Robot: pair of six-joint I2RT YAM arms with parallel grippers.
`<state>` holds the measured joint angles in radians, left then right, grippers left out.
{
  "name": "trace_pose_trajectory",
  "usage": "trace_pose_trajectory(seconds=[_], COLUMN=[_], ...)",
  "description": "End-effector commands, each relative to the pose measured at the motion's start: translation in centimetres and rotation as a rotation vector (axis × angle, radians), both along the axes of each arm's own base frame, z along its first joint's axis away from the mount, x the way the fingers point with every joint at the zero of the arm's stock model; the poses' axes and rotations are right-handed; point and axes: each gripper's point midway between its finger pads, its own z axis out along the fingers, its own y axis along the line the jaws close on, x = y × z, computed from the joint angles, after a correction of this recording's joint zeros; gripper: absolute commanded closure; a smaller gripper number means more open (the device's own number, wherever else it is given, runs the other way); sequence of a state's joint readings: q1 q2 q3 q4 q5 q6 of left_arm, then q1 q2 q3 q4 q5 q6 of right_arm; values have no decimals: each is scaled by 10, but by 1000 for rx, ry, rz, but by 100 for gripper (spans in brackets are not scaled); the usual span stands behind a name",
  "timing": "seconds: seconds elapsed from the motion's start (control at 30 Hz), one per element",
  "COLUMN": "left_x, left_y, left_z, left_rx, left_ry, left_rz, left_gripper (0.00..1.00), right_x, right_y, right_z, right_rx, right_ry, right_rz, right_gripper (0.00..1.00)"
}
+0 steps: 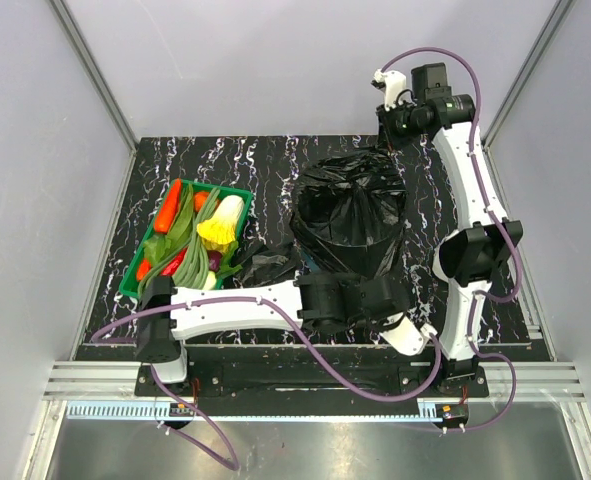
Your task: Put the trash bags into the trash bin
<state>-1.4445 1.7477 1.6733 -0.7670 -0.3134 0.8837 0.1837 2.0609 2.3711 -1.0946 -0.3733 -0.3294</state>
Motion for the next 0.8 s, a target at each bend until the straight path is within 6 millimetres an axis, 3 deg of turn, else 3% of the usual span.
trace_pose_trajectory(seconds=[0.0, 0.1, 0.27, 0.77], left_x=[-12, -14, -11, 4], left_y=[-12, -11, -8, -1], left_z=[-21, -35, -49, -68], left_rx=[-38, -24, -7, 2], left_ry=[80, 100, 89, 65], left_rz=[-2, 0, 12, 65], left_gripper=[100, 100, 100, 100], right_x=[16, 18, 18, 23], right_y=[1, 1, 2, 10], right_z=[24, 24, 8, -42], right_rx=[-22, -27, -36, -24], right_ry=[-112, -121, -85, -25], right_rz=[-2, 3, 19, 65], right_gripper=[98, 98, 98, 99])
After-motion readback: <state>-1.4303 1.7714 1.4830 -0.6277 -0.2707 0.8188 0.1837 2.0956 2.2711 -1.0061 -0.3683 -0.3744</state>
